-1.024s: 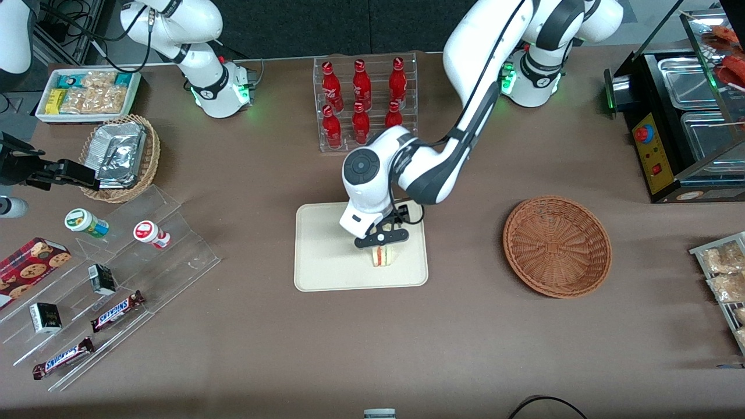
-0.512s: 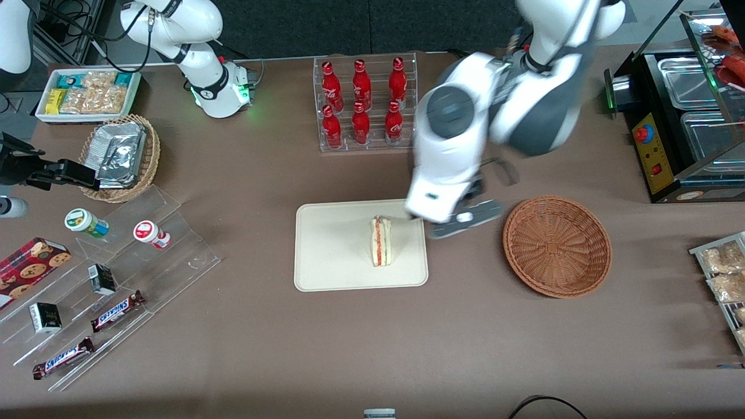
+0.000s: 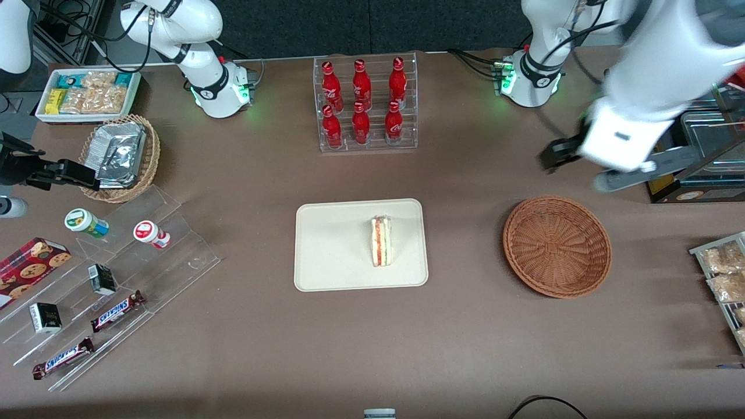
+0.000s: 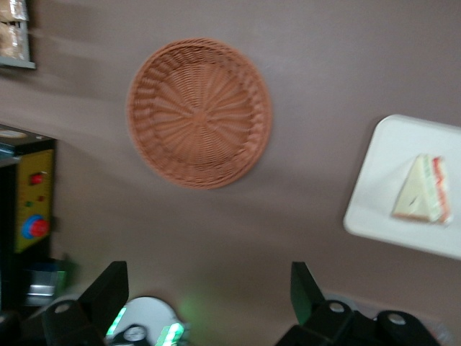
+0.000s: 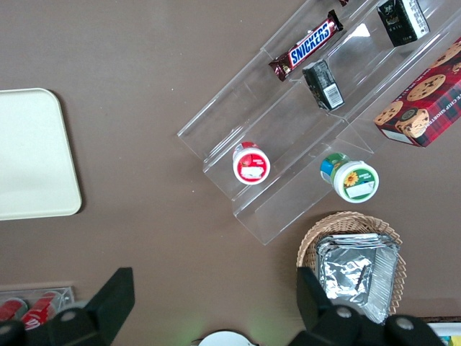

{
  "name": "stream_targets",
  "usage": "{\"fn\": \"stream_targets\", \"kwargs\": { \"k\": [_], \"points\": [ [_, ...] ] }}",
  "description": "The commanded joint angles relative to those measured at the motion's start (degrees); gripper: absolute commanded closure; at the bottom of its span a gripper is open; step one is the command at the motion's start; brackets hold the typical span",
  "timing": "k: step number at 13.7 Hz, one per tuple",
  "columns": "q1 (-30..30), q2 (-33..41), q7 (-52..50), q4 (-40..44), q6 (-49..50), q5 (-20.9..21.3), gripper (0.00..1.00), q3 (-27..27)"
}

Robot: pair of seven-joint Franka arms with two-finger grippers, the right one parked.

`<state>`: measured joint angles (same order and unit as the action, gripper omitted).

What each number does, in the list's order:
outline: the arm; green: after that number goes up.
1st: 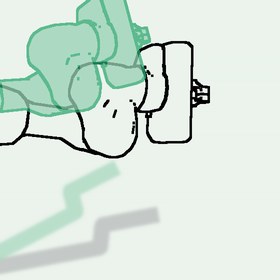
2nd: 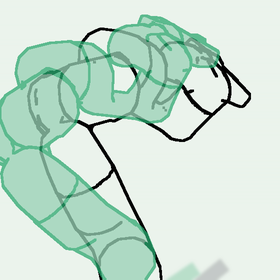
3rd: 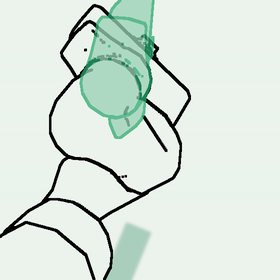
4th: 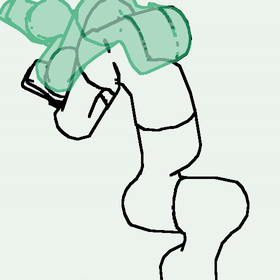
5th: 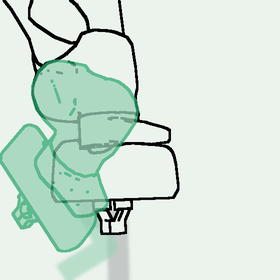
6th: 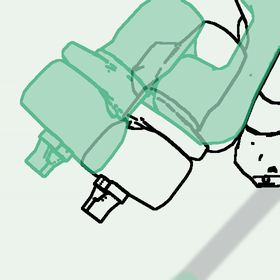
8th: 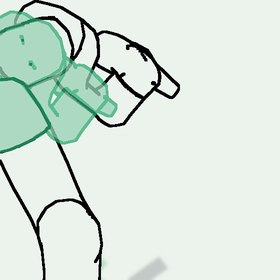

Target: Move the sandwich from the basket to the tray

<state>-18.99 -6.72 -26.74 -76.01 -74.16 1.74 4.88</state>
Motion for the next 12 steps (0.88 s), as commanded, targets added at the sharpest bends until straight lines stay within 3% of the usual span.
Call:
{"fn": "stream_targets", "kwargs": {
  "k": [1, 5, 12],
  "points": [
    [7.6, 7.2, 10.4, -7.4, 0.6, -2.2, 0.01, -0.7],
    [14.2, 15.9, 22.6, -16.6, -0.6, -2.2, 0.01, -0.6],
    [13.9, 12.8, 22.6, -13.2, -1.4, -1.5, 0.01, -3.1]
  ]
}}
